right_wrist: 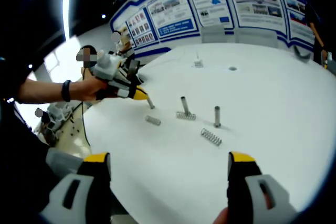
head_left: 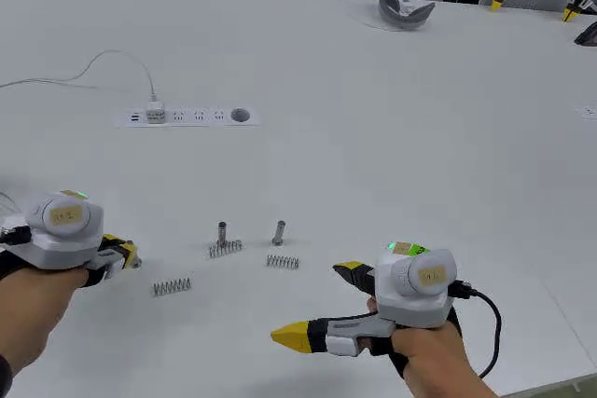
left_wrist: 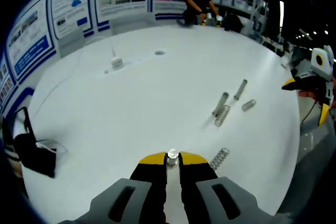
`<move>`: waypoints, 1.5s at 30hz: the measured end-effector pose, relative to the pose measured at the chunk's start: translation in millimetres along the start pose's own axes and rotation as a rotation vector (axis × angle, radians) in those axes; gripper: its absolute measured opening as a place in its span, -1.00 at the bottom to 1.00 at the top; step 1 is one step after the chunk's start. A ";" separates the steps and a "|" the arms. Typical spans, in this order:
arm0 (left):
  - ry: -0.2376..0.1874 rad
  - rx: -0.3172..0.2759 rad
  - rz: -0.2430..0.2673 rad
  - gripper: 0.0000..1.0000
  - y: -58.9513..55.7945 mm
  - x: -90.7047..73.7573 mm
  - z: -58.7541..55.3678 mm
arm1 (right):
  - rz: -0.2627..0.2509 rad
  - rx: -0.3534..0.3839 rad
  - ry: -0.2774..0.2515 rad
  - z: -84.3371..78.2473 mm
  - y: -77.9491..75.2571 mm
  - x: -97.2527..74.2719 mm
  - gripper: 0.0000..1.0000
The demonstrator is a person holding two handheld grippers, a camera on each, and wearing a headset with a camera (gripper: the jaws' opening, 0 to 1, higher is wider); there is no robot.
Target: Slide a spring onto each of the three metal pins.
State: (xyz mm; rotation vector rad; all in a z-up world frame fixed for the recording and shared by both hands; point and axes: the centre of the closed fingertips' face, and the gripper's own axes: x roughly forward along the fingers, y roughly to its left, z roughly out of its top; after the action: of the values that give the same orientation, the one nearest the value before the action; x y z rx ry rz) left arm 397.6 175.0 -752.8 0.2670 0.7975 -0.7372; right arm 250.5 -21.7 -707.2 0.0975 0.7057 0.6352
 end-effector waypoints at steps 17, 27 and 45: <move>0.007 -0.010 0.004 -0.81 0.0 1.8 -2.0 | -0.004 0.004 -0.001 -2.3 -1.0 -1.9 0.88; -0.002 -0.019 -0.002 -0.82 -0.3 5.5 -0.6 | -0.005 0.005 0.003 -4.3 -1.6 -2.5 0.88; -0.018 -0.009 -0.010 -0.85 -7.4 13.1 11.6 | -0.012 0.010 0.005 -6.0 -4.0 -4.6 0.89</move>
State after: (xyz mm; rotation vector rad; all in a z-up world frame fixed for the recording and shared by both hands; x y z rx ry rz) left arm 405.1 157.6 -754.1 0.2484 0.7850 -0.7445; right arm 246.1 -28.3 -710.4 0.1004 0.7142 0.6204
